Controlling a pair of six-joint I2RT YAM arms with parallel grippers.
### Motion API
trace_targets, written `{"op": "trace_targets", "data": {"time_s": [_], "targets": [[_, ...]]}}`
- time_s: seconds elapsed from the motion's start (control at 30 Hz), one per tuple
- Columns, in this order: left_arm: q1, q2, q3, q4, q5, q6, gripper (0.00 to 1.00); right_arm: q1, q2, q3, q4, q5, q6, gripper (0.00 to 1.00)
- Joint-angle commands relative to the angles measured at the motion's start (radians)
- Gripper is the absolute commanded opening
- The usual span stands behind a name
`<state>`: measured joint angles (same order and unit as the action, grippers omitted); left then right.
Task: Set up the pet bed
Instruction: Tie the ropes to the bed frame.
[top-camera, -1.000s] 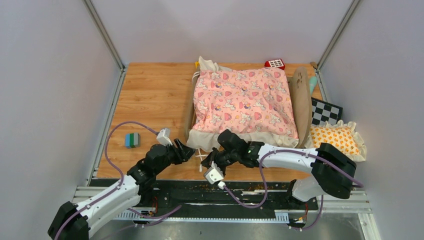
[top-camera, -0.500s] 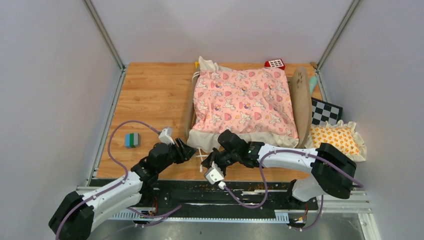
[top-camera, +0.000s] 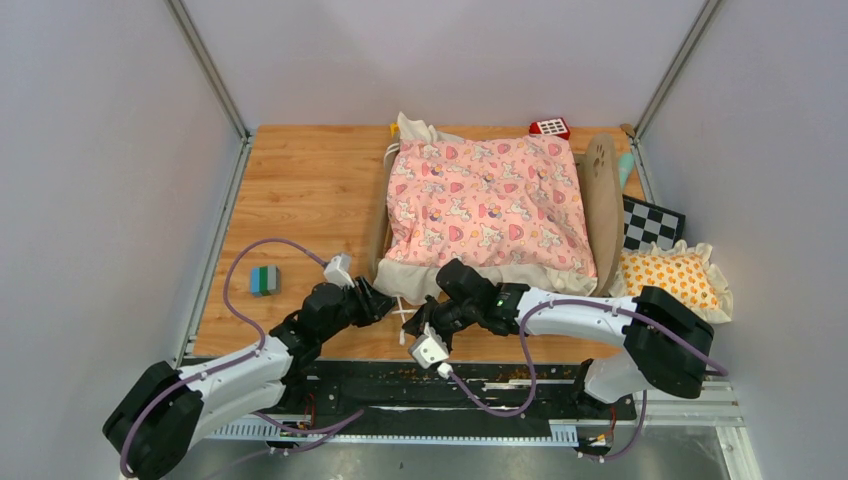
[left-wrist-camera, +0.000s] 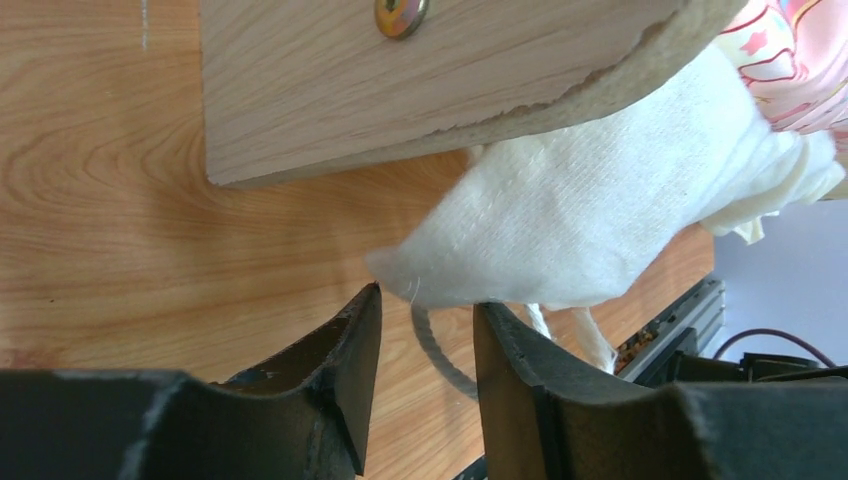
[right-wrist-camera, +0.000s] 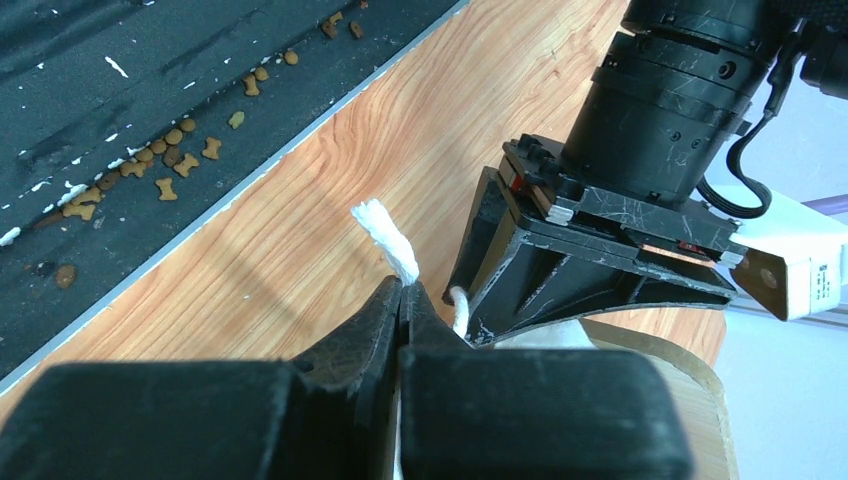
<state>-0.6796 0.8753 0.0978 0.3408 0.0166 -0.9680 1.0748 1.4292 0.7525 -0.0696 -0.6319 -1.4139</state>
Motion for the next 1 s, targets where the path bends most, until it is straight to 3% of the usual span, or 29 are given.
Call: {"op": "trace_targets", "data": {"time_s": [0.0, 0.17, 0.33, 0.7, 0.87, 0.97], "targets": [[-0.001, -0.001, 0.001, 0.086, 0.013, -0.012, 0.43, -0.001, -0.026, 0.002, 0.001, -0.049, 0.015, 0.00], [-0.002, -0.046, -0.007, 0.061, 0.001, -0.004, 0.25, -0.003, -0.025, -0.004, 0.006, -0.044, 0.024, 0.00], [-0.001, -0.119, -0.016, -0.003, -0.014, 0.019, 0.12, -0.003, -0.012, -0.039, 0.118, -0.019, 0.142, 0.00], [-0.001, -0.165, 0.006, -0.056, -0.007, 0.072, 0.10, -0.002, 0.038, -0.066, 0.341, 0.051, 0.522, 0.00], [-0.002, -0.193, 0.013, -0.078, -0.001, 0.082, 0.10, -0.003, 0.047, -0.083, 0.395, 0.057, 0.617, 0.00], [-0.001, -0.228, 0.024, -0.123, -0.006, 0.097, 0.09, -0.003, 0.046, -0.096, 0.452, 0.137, 0.785, 0.00]]}}
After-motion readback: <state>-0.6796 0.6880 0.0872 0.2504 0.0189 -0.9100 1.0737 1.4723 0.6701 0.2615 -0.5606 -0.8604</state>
